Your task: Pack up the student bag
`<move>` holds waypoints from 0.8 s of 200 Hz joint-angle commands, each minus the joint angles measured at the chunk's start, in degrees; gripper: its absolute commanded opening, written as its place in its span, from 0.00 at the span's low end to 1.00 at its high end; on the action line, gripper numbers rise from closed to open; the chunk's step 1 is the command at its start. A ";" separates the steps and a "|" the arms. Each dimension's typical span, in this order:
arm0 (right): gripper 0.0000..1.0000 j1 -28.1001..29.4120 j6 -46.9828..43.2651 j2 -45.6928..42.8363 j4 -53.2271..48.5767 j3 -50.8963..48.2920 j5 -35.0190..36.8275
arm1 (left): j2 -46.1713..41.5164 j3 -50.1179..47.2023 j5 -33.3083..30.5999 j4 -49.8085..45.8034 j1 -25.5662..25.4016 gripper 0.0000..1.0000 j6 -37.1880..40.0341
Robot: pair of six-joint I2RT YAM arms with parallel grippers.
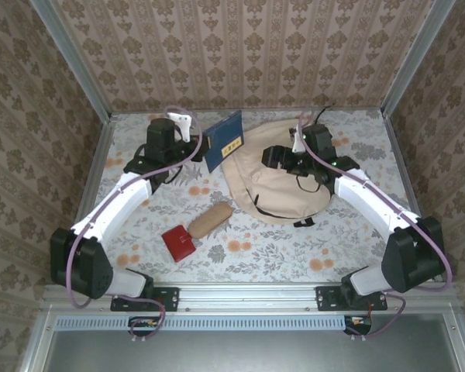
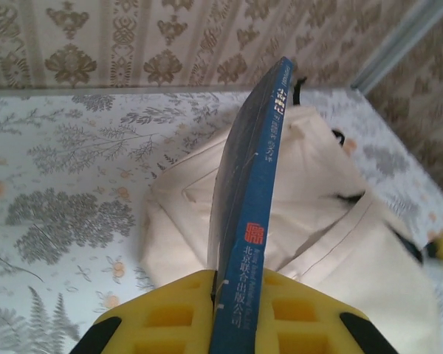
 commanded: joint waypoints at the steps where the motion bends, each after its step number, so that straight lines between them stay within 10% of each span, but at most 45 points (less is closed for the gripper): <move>1: 0.85 3.48 21.71 0.07 15.99 -4.25 -5.10 | -3.82 -1.60 -9.86 9.24 -3.19 0.00 -17.32; 85: 0.92 12.64 51.21 5.70 50.71 -9.98 1.84 | -9.48 -8.62 -19.25 15.83 -7.59 0.00 -50.79; 160: 0.75 15.17 57.34 8.93 57.79 -8.29 10.36 | -10.00 -12.53 -22.47 20.48 -9.57 0.00 -61.61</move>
